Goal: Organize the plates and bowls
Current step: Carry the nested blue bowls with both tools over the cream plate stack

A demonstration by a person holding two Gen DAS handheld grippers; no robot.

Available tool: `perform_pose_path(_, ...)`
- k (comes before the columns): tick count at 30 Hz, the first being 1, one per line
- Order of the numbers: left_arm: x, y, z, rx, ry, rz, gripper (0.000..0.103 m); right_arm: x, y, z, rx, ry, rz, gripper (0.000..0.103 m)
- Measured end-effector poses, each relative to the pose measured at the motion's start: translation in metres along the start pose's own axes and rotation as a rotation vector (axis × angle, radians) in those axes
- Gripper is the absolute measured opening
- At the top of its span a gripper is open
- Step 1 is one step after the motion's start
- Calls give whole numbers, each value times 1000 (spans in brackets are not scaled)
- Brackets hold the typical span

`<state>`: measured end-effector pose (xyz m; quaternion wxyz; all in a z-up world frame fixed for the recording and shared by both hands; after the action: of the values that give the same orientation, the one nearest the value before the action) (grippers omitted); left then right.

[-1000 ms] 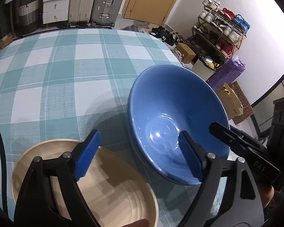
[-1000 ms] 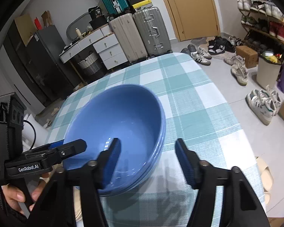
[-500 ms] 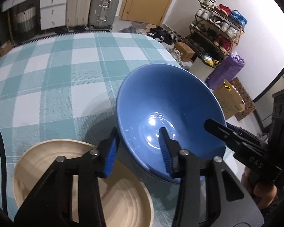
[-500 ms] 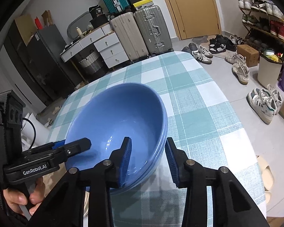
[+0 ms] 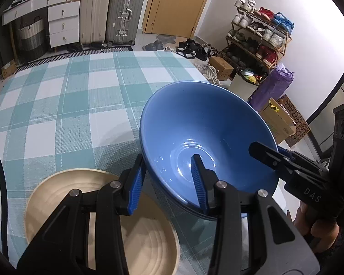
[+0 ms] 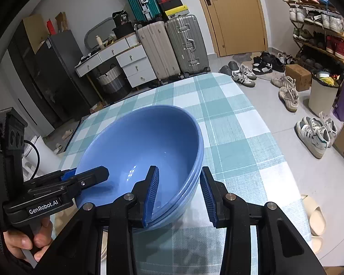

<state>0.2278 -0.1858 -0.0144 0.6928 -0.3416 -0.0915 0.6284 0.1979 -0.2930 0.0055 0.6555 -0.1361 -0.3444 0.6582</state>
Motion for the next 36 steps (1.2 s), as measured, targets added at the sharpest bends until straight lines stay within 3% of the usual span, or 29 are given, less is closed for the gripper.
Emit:
perform_pose_path(16, -8, 5, 89, -104, -36, -16, 37, 42, -2, 45, -56, -44, 58, 38)
perform_pose_path(36, 40, 45, 199, -188, -120, 45, 37, 129, 10, 60, -58, -131, 170, 38)
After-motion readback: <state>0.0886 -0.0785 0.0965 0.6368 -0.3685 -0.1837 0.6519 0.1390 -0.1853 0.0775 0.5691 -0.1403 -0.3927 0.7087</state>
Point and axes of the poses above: each gripper's, at about its wrist camera, not at the fingertips, and z roughly against the way its jaws point, x to its left, y to its underside, the point moved 7 cm from there along -z, roughly the way its jaws point, and after that the axes turned 3 degrees about y, right-handed, at the moved point
